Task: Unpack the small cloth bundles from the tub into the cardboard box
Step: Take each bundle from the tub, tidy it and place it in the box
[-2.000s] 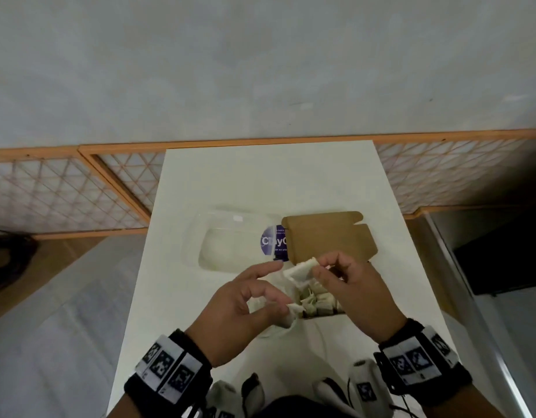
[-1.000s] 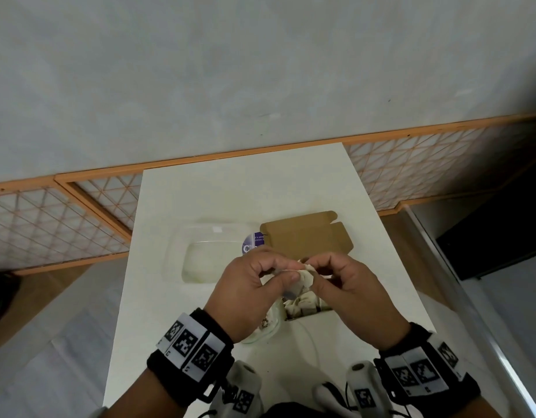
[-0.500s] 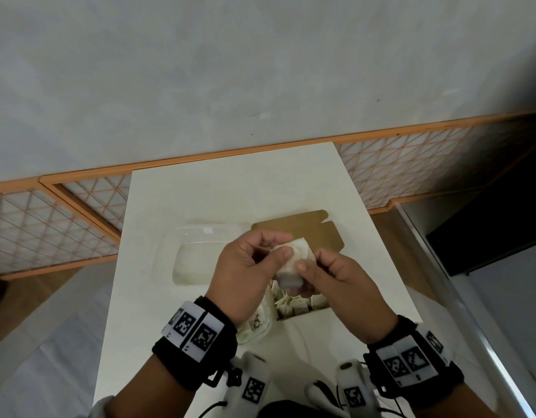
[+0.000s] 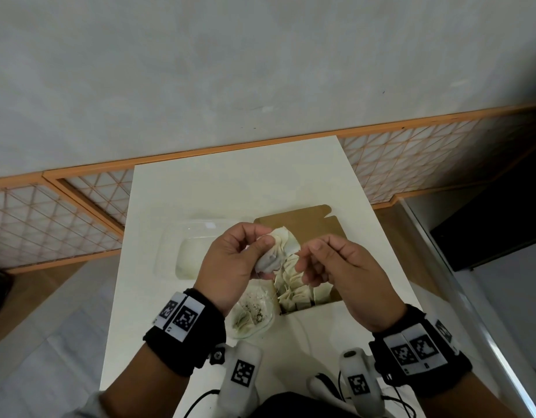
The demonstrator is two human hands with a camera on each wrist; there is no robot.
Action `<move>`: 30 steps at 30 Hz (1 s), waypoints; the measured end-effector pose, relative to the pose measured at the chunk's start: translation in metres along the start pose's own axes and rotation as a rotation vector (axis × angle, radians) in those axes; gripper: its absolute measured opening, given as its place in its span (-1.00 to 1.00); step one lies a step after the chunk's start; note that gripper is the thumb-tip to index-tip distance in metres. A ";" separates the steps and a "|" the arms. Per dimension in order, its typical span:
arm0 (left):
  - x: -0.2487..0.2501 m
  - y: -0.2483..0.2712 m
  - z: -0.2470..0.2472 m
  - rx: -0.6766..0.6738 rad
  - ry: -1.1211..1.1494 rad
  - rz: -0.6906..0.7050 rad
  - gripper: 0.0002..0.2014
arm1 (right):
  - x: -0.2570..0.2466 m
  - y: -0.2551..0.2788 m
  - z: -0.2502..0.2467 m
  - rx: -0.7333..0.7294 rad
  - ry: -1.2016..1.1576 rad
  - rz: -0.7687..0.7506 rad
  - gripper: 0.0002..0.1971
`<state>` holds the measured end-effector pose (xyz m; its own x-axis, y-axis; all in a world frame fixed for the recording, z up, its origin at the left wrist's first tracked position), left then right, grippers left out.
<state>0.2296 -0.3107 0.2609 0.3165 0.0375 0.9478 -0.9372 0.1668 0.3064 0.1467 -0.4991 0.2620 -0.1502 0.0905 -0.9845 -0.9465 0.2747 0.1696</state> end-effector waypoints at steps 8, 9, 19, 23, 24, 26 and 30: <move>0.001 0.000 -0.003 -0.014 0.154 -0.080 -0.94 | -0.005 0.001 0.007 0.017 -0.020 0.018 -0.59; 0.000 0.000 -0.003 -0.020 0.123 -0.057 -0.93 | -0.007 0.000 0.009 0.014 -0.004 0.018 -0.59; 0.002 -0.003 -0.017 0.003 0.112 0.052 -0.85 | -0.013 -0.007 0.001 0.025 0.133 -0.053 -0.91; 0.012 -0.006 -0.028 0.030 0.169 0.061 -0.82 | -0.017 -0.008 -0.007 0.093 0.141 -0.048 -0.95; 0.015 -0.005 -0.030 0.028 0.177 0.058 -0.79 | -0.018 -0.008 -0.008 0.106 0.139 -0.044 -0.96; 0.018 -0.004 -0.029 0.007 0.180 0.056 -0.78 | -0.017 -0.008 -0.009 0.125 0.126 -0.034 -0.98; 0.018 0.002 -0.015 -0.081 0.065 0.106 -0.87 | -0.012 -0.006 -0.011 0.134 0.117 -0.017 -0.96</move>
<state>0.2356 -0.2950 0.2773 0.2281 0.1222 0.9659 -0.9517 0.2373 0.1947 0.1513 -0.5124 0.2719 -0.1744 -0.0253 -0.9843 -0.9036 0.4013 0.1498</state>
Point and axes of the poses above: each hand's wrist, its own y-axis away from the middle knuckle, its own z-axis out of the palm, x = y × z, the point moved 2 cm from there along -y, towards the middle knuckle, and after that the axes turned 10 degrees about x, right-handed, at the moved point
